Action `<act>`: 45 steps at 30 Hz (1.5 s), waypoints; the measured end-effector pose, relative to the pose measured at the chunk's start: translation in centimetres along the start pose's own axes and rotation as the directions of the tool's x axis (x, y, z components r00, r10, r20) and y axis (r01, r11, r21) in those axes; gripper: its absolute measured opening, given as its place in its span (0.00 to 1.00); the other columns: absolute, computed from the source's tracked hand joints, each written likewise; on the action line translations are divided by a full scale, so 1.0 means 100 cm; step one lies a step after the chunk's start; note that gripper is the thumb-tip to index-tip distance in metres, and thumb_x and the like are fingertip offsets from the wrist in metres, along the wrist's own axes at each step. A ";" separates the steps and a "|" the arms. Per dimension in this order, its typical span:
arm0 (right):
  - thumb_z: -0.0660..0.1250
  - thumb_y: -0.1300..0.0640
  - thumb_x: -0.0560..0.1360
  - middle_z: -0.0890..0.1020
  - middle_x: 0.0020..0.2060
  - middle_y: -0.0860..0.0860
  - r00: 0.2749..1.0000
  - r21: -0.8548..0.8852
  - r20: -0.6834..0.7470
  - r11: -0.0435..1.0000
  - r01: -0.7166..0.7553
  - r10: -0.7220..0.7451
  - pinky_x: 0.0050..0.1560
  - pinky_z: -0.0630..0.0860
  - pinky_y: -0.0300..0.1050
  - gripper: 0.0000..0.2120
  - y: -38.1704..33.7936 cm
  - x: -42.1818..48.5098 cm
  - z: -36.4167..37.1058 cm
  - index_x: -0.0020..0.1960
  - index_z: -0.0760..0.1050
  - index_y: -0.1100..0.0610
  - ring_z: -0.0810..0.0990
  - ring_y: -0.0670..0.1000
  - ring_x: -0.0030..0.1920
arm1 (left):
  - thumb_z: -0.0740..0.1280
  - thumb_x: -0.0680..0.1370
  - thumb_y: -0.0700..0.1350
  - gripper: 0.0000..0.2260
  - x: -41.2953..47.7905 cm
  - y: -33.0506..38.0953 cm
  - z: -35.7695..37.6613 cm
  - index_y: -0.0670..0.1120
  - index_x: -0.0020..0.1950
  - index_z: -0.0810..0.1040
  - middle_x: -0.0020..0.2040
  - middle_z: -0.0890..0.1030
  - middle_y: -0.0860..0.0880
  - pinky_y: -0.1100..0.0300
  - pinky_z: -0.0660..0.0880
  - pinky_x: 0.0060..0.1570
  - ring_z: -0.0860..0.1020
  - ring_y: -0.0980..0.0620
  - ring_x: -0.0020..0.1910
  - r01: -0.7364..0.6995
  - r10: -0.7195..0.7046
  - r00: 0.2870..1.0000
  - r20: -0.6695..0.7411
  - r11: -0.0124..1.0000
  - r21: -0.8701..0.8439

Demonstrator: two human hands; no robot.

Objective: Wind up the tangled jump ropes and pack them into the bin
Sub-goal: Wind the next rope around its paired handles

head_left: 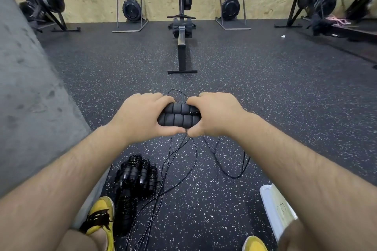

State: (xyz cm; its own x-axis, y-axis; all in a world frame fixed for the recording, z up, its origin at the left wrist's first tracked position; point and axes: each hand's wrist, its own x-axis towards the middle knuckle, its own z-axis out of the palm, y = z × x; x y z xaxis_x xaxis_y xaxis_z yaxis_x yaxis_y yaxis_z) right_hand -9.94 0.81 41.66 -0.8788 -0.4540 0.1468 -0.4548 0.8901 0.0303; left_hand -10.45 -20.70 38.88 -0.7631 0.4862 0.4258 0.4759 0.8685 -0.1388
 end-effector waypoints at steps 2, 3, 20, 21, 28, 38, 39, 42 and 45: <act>0.69 0.35 0.63 0.74 0.41 0.45 1.000 0.040 0.006 0.999 -0.012 0.011 0.41 0.70 0.45 0.19 0.003 0.001 0.000 0.47 0.69 0.45 0.77 0.52 0.44 | 0.55 0.70 0.78 0.36 0.000 0.001 0.002 0.51 0.61 0.77 0.46 0.78 0.52 0.49 0.76 0.45 0.79 0.46 0.46 -0.025 0.025 1.000 -0.017 0.999 0.032; 0.69 0.36 0.63 0.74 0.42 0.45 1.000 0.052 0.004 0.999 -0.015 0.015 0.42 0.72 0.45 0.19 0.004 0.001 -0.001 0.47 0.69 0.45 0.78 0.52 0.45 | 0.55 0.71 0.77 0.36 0.000 0.003 0.003 0.51 0.62 0.76 0.48 0.78 0.51 0.48 0.75 0.46 0.78 0.46 0.47 -0.029 0.031 0.999 -0.035 0.999 0.043; 0.68 0.36 0.73 0.80 0.49 0.45 0.998 0.281 0.061 0.959 -0.022 0.005 0.51 0.75 0.46 0.23 0.022 -0.015 -0.028 0.62 0.73 0.48 0.78 0.50 0.50 | 0.48 0.73 0.79 0.41 0.004 0.000 0.001 0.48 0.63 0.77 0.44 0.78 0.49 0.50 0.77 0.41 0.80 0.43 0.42 -0.089 0.087 0.993 -0.083 0.996 -0.022; 0.65 0.40 0.76 0.81 0.48 0.45 0.999 0.268 0.032 0.964 0.003 -0.012 0.51 0.74 0.47 0.17 0.024 -0.017 -0.031 0.59 0.76 0.49 0.78 0.51 0.50 | 0.47 0.74 0.78 0.40 0.003 0.001 0.001 0.48 0.62 0.77 0.43 0.78 0.49 0.50 0.77 0.41 0.80 0.43 0.42 -0.084 0.082 0.993 -0.083 0.996 -0.025; 0.62 0.50 0.81 0.79 0.46 0.45 0.977 0.164 -0.155 0.972 0.170 -0.145 0.48 0.73 0.48 0.09 0.042 -0.014 -0.039 0.52 0.81 0.50 0.77 0.50 0.49 | 0.52 0.75 0.77 0.33 0.002 0.003 0.001 0.49 0.52 0.79 0.37 0.74 0.53 0.55 0.70 0.34 0.77 0.46 0.37 -0.153 0.153 0.983 -0.104 0.988 0.005; 0.64 0.57 0.82 0.83 0.39 0.44 0.997 0.814 -0.080 0.575 0.076 -0.019 0.44 0.73 0.38 0.09 0.053 0.004 -0.003 0.50 0.83 0.53 0.78 0.41 0.40 | 0.61 0.75 0.74 0.30 0.004 0.022 -0.020 0.49 0.56 0.80 0.39 0.74 0.54 0.53 0.71 0.39 0.74 0.50 0.39 -0.211 0.165 0.956 -0.242 0.961 -0.178; 0.64 0.60 0.82 0.83 0.39 0.43 0.999 0.873 -0.045 0.486 0.046 -0.014 0.45 0.74 0.38 0.08 0.047 0.003 0.002 0.50 0.82 0.54 0.78 0.42 0.40 | 0.61 0.75 0.74 0.29 0.005 0.022 -0.022 0.49 0.56 0.79 0.40 0.74 0.54 0.52 0.71 0.40 0.74 0.50 0.39 -0.194 0.142 0.956 -0.257 0.962 -0.190; 0.60 0.71 0.80 0.79 0.30 0.41 1.000 0.946 0.003 0.325 -0.009 0.020 0.35 0.70 0.36 0.16 0.027 0.004 0.013 0.43 0.77 0.52 0.73 0.43 0.33 | 0.60 0.75 0.74 0.31 0.012 0.018 -0.024 0.49 0.57 0.80 0.40 0.75 0.52 0.51 0.72 0.40 0.76 0.48 0.41 -0.126 0.074 0.948 -0.309 0.980 -0.155; 0.56 0.62 0.82 0.72 0.22 0.40 0.992 0.916 0.071 0.388 -0.105 0.100 0.31 0.65 0.39 0.17 0.012 0.012 0.026 0.37 0.68 0.49 0.65 0.41 0.25 | 0.58 0.75 0.75 0.31 0.021 0.006 -0.020 0.50 0.57 0.80 0.40 0.75 0.52 0.51 0.72 0.40 0.77 0.46 0.41 -0.028 0.001 0.946 -0.325 0.996 -0.079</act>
State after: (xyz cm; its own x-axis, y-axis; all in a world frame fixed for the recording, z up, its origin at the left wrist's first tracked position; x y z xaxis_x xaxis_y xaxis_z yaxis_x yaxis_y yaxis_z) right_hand -11.89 1.25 39.28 -0.9278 -0.3647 0.0781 -0.2166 0.3565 -0.9088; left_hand -10.85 -19.35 41.45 -0.5794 0.4290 0.6930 0.5300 0.8443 -0.0795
